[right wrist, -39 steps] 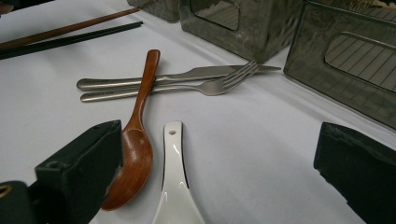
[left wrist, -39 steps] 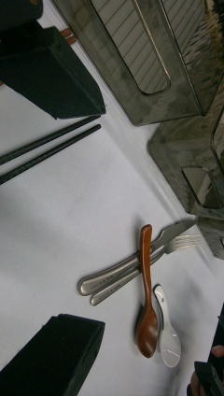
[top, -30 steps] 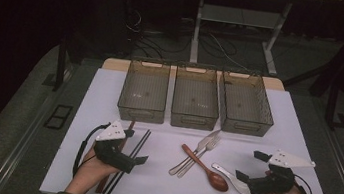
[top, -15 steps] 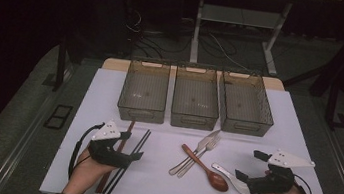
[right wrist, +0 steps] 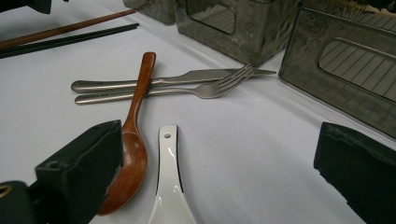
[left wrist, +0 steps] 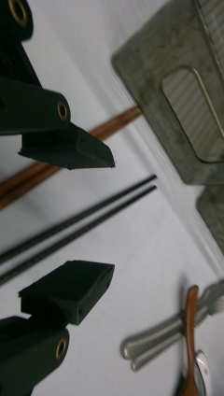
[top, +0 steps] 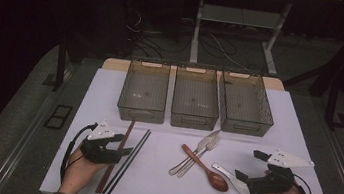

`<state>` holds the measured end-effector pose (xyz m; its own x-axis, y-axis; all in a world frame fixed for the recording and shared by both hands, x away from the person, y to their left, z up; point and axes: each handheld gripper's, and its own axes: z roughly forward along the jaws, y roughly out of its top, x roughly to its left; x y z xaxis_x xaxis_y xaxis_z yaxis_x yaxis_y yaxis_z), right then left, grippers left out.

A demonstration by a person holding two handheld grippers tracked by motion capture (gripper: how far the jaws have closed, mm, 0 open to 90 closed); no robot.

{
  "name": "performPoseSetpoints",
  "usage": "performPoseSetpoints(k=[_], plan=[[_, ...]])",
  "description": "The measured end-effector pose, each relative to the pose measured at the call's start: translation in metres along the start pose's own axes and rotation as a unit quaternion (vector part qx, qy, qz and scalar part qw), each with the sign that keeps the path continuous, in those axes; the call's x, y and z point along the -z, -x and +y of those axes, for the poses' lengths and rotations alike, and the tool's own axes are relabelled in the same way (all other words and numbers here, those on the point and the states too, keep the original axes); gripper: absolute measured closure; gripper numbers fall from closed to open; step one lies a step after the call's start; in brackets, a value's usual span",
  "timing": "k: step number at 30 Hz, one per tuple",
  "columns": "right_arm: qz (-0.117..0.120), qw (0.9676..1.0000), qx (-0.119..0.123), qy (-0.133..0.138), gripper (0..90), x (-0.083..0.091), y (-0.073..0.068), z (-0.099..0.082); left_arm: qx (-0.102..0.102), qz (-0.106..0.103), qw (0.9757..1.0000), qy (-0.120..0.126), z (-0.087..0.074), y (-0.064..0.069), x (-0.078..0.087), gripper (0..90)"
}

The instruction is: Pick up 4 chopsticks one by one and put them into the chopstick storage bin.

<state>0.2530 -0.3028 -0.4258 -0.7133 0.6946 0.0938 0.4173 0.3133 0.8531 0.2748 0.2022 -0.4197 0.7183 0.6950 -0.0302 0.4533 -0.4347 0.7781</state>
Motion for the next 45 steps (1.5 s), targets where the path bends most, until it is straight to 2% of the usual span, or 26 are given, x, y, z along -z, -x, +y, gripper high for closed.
performPoseSetpoints(k=[8, 13, 17, 23, 25, 45], plan=[[-0.004, 1.0000, 0.006, -0.002, 1.4, -0.001, 0.000, 0.000, 0.018, 0.008, 0.9997, -0.014, -0.005, -0.010, 0.000, 55.6], [-0.004, 1.0000, 0.006, -0.006, 1.3, -0.001, 0.000, 0.000, 0.030, 0.013, 0.9987, -0.039, -0.010, -0.014, -0.002, 62.2], [-0.004, 0.9999, 0.009, -0.005, 1.3, -0.002, 0.000, -0.001, 0.042, 0.018, 0.9980, -0.044, -0.013, -0.016, -0.003, 66.2], [-0.005, 0.9999, 0.009, -0.009, 1.3, -0.002, -0.001, -0.001, 0.046, 0.015, 0.9975, -0.051, -0.016, -0.020, -0.003, 72.9], [-0.005, 0.9999, 0.009, -0.009, 1.4, -0.002, -0.001, -0.001, 0.054, 0.013, 0.9968, -0.057, -0.017, -0.020, -0.004, 74.0], [-0.005, 0.9999, 0.009, -0.011, 1.4, -0.002, -0.001, -0.001, 0.068, 0.009, 0.9956, -0.065, -0.018, -0.021, -0.007, 77.9]])
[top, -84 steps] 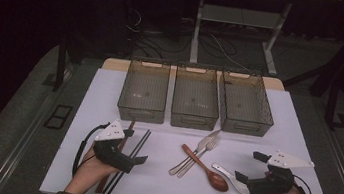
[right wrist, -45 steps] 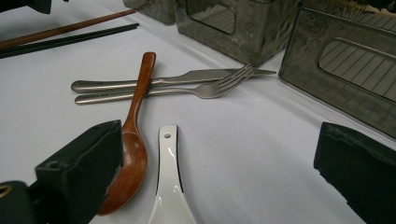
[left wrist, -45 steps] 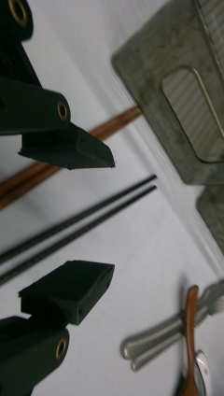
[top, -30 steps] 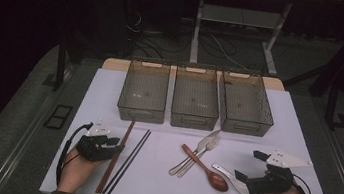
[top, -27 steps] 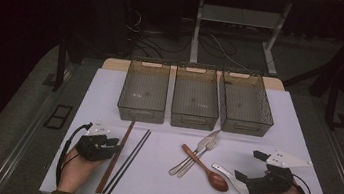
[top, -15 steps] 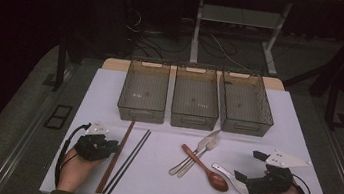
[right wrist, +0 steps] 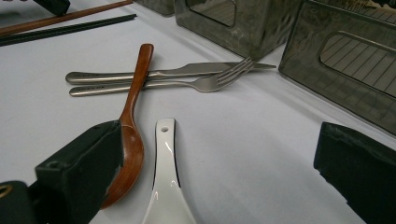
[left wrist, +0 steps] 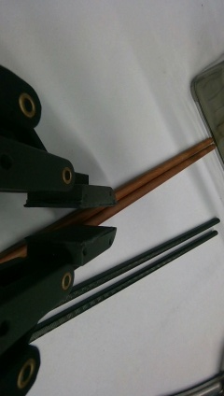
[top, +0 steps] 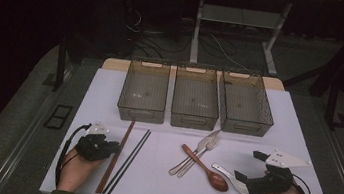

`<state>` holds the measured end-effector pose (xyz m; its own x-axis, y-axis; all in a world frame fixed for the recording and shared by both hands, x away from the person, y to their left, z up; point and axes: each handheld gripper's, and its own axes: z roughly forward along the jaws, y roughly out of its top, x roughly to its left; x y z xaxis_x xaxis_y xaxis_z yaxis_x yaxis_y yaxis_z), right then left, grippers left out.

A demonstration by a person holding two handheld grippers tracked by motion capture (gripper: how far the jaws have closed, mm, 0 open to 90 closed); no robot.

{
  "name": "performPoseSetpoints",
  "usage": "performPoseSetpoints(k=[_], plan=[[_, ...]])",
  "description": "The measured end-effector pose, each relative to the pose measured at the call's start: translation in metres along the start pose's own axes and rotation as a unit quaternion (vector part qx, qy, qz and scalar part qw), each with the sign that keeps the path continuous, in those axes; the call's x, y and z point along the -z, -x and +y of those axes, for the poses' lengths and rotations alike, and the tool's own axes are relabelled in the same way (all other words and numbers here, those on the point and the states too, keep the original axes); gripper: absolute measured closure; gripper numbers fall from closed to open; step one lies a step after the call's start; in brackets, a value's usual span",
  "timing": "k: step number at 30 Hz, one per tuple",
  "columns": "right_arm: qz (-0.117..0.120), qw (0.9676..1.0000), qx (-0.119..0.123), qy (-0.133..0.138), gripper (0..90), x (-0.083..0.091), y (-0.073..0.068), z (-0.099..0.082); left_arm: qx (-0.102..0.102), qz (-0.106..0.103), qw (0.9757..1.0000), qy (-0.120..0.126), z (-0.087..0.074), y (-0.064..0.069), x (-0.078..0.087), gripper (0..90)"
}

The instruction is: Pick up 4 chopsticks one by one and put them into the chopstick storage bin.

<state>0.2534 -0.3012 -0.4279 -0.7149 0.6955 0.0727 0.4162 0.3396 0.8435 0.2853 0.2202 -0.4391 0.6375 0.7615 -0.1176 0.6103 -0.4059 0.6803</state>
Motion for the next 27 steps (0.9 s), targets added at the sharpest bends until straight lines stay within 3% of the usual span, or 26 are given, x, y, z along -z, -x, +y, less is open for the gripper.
performPoseSetpoints(k=[20, 27], plan=[[0.000, 1.0000, 0.000, 0.000, 1.4, 0.0002, 0.0005, -0.0001, -0.023, 0.018, 0.9994, -0.019, 0.0015, 0.0013, -0.0002, 77.3], [0.000, 1.0000, 0.001, 0.000, 1.3, 0.0003, 0.0006, -0.0002, -0.034, 0.037, 0.9984, -0.026, 0.0016, -0.0002, 0.0020, 77.6]])
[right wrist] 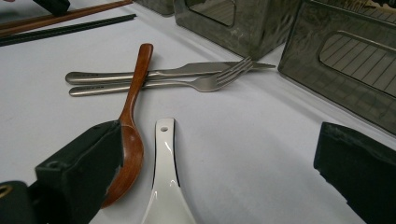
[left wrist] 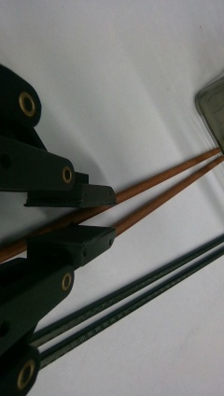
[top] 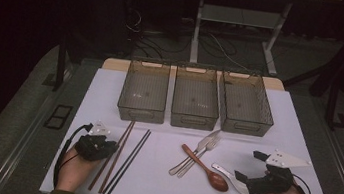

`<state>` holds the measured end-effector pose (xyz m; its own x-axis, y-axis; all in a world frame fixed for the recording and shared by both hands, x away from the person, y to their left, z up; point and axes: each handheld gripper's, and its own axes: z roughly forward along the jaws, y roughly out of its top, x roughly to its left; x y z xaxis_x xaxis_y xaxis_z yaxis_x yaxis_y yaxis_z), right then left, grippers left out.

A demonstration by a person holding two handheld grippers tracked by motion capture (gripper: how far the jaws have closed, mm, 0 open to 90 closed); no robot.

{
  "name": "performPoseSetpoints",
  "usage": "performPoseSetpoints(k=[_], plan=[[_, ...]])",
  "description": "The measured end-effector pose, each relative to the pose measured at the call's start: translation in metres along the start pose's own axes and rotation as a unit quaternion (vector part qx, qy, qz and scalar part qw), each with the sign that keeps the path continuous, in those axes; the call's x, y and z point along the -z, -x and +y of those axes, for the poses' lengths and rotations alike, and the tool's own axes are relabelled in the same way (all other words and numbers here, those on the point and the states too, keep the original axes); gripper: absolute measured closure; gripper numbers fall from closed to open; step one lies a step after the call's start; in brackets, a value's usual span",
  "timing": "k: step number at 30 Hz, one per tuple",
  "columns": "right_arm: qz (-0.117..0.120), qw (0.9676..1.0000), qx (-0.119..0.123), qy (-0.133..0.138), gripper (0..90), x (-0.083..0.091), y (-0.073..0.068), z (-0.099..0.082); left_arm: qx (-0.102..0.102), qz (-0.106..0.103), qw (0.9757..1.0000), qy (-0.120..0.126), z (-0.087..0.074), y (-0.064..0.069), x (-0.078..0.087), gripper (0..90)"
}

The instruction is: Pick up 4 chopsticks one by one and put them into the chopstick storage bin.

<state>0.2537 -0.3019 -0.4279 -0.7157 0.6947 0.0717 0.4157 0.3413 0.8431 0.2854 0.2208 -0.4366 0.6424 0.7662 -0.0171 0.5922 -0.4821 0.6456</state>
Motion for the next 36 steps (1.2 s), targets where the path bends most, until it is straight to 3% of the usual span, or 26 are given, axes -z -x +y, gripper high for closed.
performPoseSetpoints(k=[13, 22, 30, 36], plan=[[0.000, 1.0000, 0.000, -0.001, 1.4, 0.000, 0.000, 0.000, 0.001, 0.026, 0.9997, -0.005, -0.002, -0.008, 0.003, 81.3], [0.000, 1.0000, 0.001, -0.001, 1.4, 0.000, 0.000, 0.000, 0.026, 0.022, 0.9994, 0.002, -0.005, -0.010, 0.005, 81.4], [0.000, 1.0000, 0.000, -0.001, 1.4, 0.000, 0.000, 0.000, 0.043, 0.022, 0.9988, 0.011, -0.013, -0.003, 0.014, 77.6], [0.001, 1.0000, 0.001, -0.001, 1.3, 0.000, 0.000, 0.000, 0.066, 0.034, 0.9972, 0.008, -0.021, -0.002, 0.019, 80.4]])
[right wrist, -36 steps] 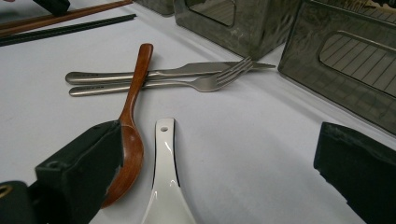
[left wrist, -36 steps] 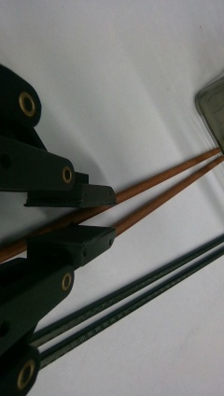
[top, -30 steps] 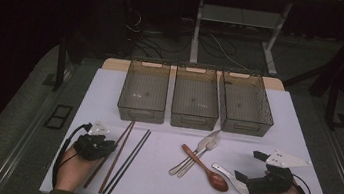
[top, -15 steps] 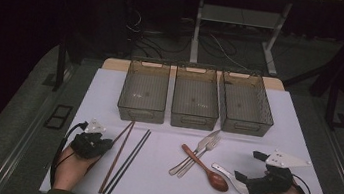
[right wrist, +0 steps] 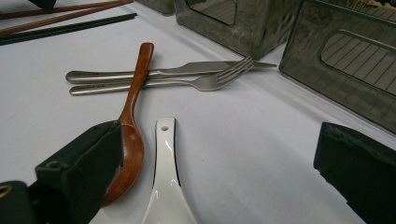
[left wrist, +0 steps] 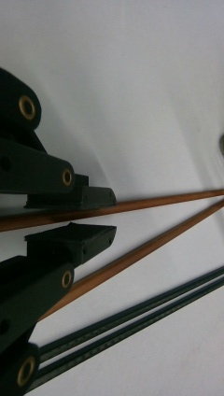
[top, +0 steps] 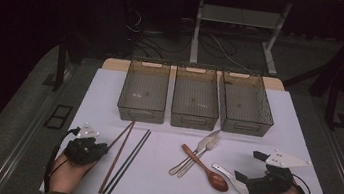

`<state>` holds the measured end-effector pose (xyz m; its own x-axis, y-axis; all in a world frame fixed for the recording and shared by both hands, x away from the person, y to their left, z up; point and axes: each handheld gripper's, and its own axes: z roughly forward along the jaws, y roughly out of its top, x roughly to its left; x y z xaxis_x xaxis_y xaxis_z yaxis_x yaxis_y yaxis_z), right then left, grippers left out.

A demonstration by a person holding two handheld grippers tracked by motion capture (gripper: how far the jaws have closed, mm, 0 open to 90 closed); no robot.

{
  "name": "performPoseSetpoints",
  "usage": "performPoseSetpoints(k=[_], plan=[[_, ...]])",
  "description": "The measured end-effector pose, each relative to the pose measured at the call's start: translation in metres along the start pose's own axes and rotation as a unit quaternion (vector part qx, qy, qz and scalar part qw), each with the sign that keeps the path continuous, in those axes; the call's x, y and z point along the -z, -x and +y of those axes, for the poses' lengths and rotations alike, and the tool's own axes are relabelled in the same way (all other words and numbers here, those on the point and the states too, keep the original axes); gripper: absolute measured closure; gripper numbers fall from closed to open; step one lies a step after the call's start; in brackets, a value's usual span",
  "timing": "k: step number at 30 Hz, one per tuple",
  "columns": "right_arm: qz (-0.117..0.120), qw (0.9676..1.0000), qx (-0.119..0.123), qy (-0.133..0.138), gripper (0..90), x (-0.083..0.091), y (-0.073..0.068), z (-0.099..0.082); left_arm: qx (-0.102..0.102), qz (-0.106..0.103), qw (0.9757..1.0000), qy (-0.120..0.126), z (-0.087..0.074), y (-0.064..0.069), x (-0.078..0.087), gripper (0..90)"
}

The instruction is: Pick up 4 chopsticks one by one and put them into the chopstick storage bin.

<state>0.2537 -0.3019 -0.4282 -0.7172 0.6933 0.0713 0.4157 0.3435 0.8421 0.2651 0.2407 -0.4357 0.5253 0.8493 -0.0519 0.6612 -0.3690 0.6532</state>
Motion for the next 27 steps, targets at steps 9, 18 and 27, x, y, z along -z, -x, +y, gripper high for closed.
performPoseSetpoints(k=[9, 18, 27], plan=[[0.000, 1.0000, 0.001, -0.001, 1.3, -0.0002, 0.0000, -0.0001, 0.005, 0.004, 1.0000, 0.000, -0.0038, 0.0010, 0.0001, 80.6], [0.000, 1.0000, 0.000, -0.002, 1.3, -0.0006, -0.0005, -0.0002, 0.001, -0.004, 1.0000, 0.005, -0.0061, -0.0015, -0.0001, 81.3], [0.001, 1.0000, 0.000, -0.002, 1.4, -0.0007, 0.0007, -0.0006, 0.014, -0.014, 0.9998, -0.003, -0.0028, -0.0035, 0.0004, 83.8]])
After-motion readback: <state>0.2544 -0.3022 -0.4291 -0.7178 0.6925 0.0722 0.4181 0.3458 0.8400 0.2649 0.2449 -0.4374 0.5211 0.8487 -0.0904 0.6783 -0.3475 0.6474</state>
